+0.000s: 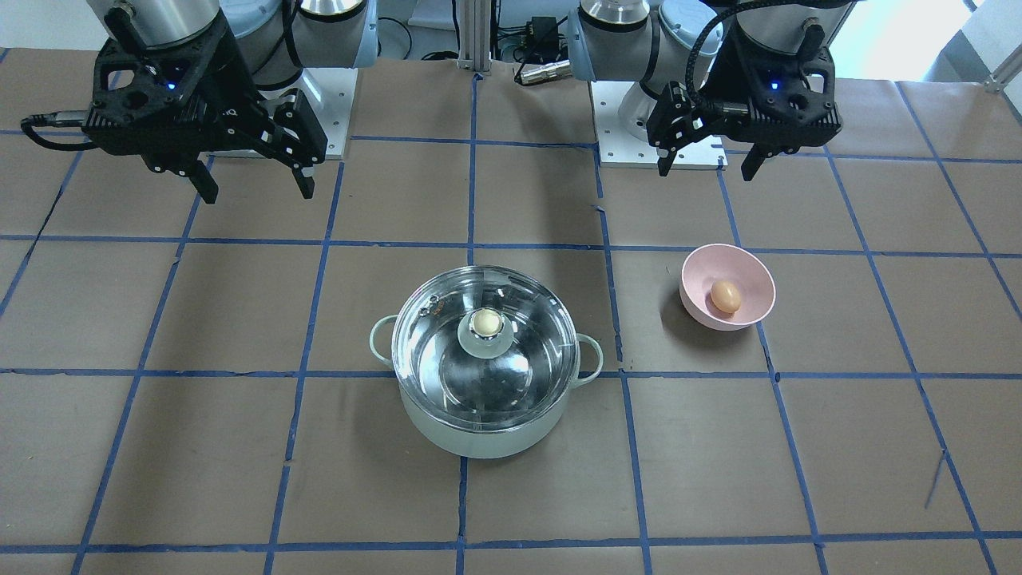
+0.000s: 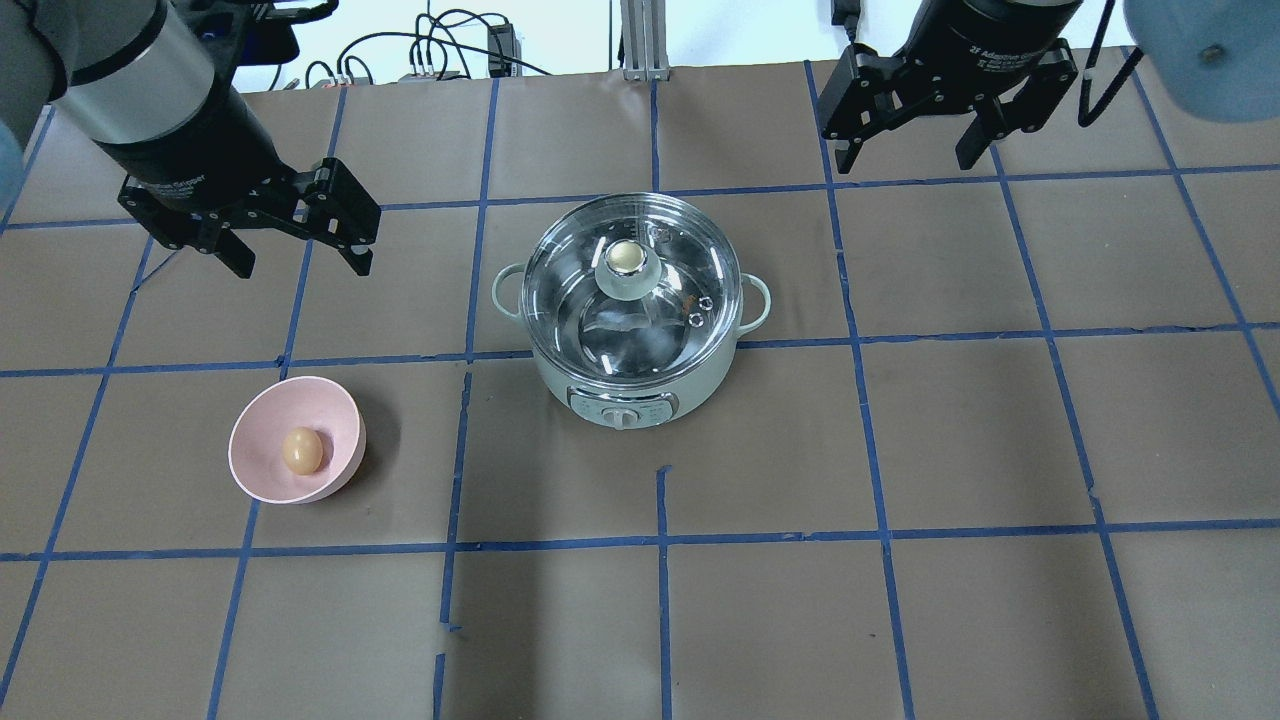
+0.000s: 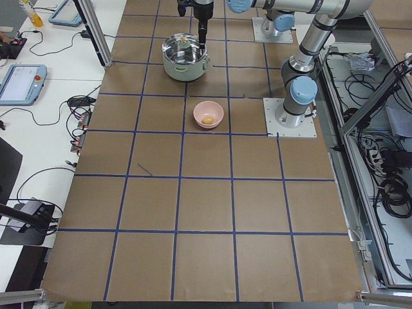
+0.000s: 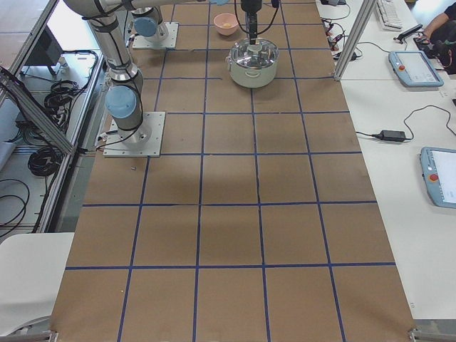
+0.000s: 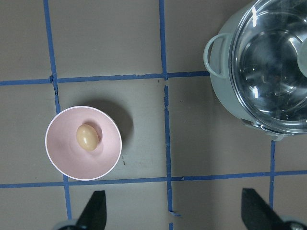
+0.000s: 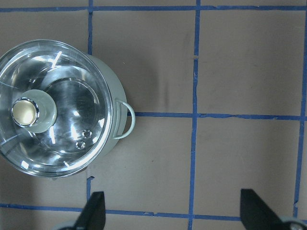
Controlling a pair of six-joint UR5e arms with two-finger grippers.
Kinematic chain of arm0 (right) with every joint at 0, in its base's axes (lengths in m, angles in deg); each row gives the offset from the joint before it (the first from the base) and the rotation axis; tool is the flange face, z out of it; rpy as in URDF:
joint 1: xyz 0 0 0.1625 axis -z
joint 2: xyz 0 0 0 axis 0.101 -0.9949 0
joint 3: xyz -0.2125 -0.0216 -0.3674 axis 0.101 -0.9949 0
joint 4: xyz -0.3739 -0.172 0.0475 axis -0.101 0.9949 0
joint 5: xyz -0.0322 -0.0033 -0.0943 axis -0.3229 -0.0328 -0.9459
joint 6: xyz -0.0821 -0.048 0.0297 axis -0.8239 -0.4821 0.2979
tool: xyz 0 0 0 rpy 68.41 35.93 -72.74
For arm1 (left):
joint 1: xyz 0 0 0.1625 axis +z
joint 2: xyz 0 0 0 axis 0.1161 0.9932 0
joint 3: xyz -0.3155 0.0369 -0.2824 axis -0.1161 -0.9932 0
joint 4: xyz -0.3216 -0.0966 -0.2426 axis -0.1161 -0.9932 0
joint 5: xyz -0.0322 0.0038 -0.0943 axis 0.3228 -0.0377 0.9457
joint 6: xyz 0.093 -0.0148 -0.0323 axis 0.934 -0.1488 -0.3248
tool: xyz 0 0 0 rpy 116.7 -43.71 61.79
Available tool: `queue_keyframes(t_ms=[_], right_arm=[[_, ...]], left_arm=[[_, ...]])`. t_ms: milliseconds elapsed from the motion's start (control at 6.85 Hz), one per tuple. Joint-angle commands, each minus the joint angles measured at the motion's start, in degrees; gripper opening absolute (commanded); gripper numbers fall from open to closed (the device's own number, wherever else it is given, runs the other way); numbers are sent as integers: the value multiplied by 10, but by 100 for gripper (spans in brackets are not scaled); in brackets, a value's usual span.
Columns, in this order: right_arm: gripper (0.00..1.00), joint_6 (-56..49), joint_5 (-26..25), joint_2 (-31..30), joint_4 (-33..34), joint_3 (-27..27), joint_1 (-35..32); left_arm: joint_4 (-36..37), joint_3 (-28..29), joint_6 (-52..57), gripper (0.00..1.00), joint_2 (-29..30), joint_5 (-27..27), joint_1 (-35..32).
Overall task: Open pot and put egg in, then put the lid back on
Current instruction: 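Move the left gripper down over the egg in the pink bowl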
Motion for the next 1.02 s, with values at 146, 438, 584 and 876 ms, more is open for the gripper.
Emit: queue_keyframes(t_ms=[146, 438, 584, 876], right_arm=[[100, 17, 8, -5, -1, 0, -4], [100, 17, 8, -5, -1, 0, -4], [100, 17, 8, -5, -1, 0, -4], [100, 16, 9, -5, -1, 0, -3]], left_arm=[[1, 0, 1, 100, 0, 0, 0], [0, -5, 8, 100, 4, -5, 2], [5, -21, 9, 100, 19, -6, 12], [58, -62, 11, 100, 36, -5, 32]])
